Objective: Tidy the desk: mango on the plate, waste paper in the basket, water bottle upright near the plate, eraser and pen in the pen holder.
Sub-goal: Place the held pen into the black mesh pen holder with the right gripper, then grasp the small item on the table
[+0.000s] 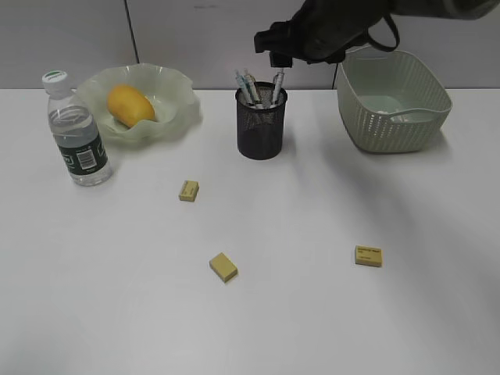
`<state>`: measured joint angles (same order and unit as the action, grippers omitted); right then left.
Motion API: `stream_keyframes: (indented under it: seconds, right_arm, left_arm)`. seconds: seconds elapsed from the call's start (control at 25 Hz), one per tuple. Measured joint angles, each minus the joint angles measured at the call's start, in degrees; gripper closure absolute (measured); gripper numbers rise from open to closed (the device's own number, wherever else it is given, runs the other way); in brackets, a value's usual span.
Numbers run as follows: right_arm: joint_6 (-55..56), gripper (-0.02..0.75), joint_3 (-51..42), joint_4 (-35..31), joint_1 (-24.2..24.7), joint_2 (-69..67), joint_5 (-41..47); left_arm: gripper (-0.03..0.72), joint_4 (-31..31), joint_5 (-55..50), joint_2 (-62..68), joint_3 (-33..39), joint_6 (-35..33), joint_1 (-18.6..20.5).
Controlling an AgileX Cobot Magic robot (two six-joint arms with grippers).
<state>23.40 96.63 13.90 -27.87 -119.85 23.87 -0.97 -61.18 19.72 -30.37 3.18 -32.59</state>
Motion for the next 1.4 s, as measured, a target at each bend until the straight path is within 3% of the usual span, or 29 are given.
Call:
stream_keyframes:
  seconds: [0.32,0.52,0.92,1.4]
  right_arm:
    - [-14.42,0.281,0.11,-4.14,0.00,4.90,30.15]
    - [-19.10,0.282,0.11,-4.41,0.00,5.04,43.53]
    - [-20.66,0.282,-4.75,-9.76,-0.04,13.33,45.13]
    - [-21.35,0.282,-33.10,-10.06,-0.04,43.01,42.13]
  left_arm:
    - [0.306,0.00,0.00,0.00,0.00,0.00,0.00]
    - [0.306,0.00,0.00,0.00,0.00,0.00,0.00]
    - [0.306,0.00,0.00,0.00,0.00,0.00,0.00]
    - [0.306,0.00,0.00,0.00,0.00,0.00,0.00]
